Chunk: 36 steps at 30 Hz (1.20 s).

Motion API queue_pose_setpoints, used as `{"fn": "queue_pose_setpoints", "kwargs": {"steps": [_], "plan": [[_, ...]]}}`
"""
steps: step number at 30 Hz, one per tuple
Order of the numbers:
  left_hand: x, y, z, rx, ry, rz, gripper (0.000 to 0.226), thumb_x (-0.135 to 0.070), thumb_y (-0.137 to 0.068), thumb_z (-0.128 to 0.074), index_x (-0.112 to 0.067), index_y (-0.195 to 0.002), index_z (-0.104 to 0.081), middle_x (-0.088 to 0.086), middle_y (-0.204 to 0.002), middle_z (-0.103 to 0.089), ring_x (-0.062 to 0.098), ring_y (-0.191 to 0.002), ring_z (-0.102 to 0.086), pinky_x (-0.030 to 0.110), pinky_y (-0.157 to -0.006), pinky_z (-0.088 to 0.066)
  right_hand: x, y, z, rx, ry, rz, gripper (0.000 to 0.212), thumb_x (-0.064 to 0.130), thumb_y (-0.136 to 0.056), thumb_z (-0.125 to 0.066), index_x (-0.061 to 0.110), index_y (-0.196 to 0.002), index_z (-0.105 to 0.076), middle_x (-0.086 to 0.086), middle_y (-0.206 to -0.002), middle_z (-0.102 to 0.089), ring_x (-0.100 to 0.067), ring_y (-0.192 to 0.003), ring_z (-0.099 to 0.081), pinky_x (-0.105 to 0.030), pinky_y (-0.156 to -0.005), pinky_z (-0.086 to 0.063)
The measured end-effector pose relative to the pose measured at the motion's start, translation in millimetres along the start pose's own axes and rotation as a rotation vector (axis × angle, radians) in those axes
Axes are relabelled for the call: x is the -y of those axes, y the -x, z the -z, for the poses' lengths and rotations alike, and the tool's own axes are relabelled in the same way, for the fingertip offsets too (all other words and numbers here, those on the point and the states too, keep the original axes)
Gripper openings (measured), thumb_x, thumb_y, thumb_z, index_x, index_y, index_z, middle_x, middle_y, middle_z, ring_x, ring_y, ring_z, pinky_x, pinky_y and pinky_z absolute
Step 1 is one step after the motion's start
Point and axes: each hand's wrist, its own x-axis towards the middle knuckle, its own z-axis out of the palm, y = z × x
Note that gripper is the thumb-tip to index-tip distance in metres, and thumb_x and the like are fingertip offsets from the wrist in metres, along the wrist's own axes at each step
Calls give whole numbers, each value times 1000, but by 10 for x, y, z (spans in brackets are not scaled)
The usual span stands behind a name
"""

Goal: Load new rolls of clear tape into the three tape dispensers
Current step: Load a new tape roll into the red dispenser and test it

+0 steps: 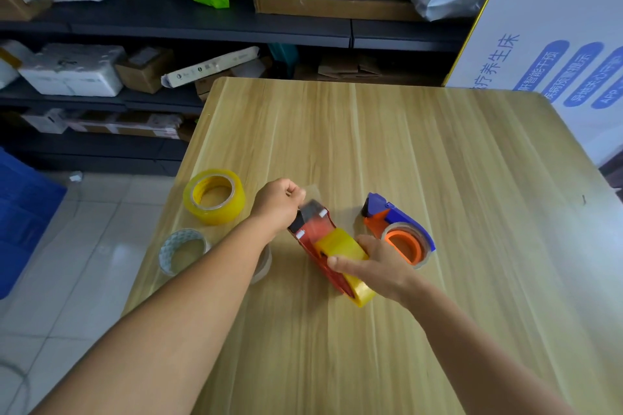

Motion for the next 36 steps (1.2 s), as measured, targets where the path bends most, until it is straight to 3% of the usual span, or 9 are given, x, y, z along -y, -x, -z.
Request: {"fn": "queue_pose_setpoints", "kwargs": {"steps": [5, 10, 15, 19, 23, 26, 29, 33, 36], "plan": [[-143, 65, -7, -1, -38, -65, 15, -27, -91, -53, -19, -78, -56, 8, -89, -70, 28, -85, -66, 48, -78, -55, 141, -131, 28, -43, -38, -180, 64, 82, -53, -63, 25, -80, -50, 9, -82, -57, -9, -72, -55, -23, -56, -42], [-235, 113, 1, 20, 131, -20, 18, -20, -97, -40, -19, -81, -47, 5, -90, -71, 21, -85, -69, 46, -83, -56, 163, -185, 91, -33, -48, -276, 72, 69, -62, -70, 25, -115, -49, 10, -86, -50, -9, -74, -48, -25, -55, -35], [-302, 135, 53, 32, 230, 62, 18, -19, -96, -34, -16, -82, -45, 12, -95, -69, 27, -91, -68, 50, -87, -54, 126, -190, 155, 55, -100, -316, 71, 53, -67, -76, 26, -126, -47, 7, -94, -51, -16, -88, -51, -36, -80, -44], [-383, 186, 97, 40, 245, 85, 19, -18, -96, -32, -14, -83, -45, 10, -94, -70, 27, -92, -69, 50, -87, -55, 124, -192, 151, 43, -104, -332, 72, 55, -64, -78, 24, -122, -48, 4, -97, -53, -21, -98, -54, -39, -87, -47], [-542, 284, 107, 77, 136, -28, 19, -19, -96, -33, -14, -83, -46, 11, -94, -68, 29, -94, -66, 52, -88, -53, 195, -160, 117, -33, -60, -308, 68, 67, -58, -75, 24, -101, -45, 4, -87, -55, -13, -76, -52, -29, -65, -43], [-715, 366, 88, 87, 35, -146, 19, -19, -96, -31, -17, -83, -45, 3, -90, -70, 24, -91, -66, 49, -86, -53, 274, -148, 23, -168, 207, -194, 67, 63, -60, -74, 20, -102, -44, 5, -77, -56, -9, -64, -54, -21, -49, -38], [-885, 427, 102, 48, -46, -224, 20, -22, -97, -32, -13, -88, -46, 5, -93, -70, 25, -90, -65, 49, -83, -53, 341, -141, -57, -369, 357, -64, 73, 60, -66, -70, 17, -114, -36, 6, -74, -53, -8, -58, -54, -21, -42, -35], [-1039, 466, 187, 21, -92, -275, 22, -24, -98, -34, -8, -94, -48, 11, -99, -67, 27, -90, -64, 49, -80, -53, 410, -140, -3, -512, 465, 7, 53, 59, -72, -64, 17, -97, -41, 7, -64, -46, -10, -52, -47, -24, -41, -28], [-1207, 507, 292, -46, -147, -388, 20, -25, -98, -34, -12, -88, -46, 0, -84, -64, 14, -73, -59, 33, -58, -47, 416, -155, 60, -517, 492, 15, 42, 51, -78, -63, 19, -86, -38, 6, -62, -46, -8, -49, -43, -24, -40, -26]]}}
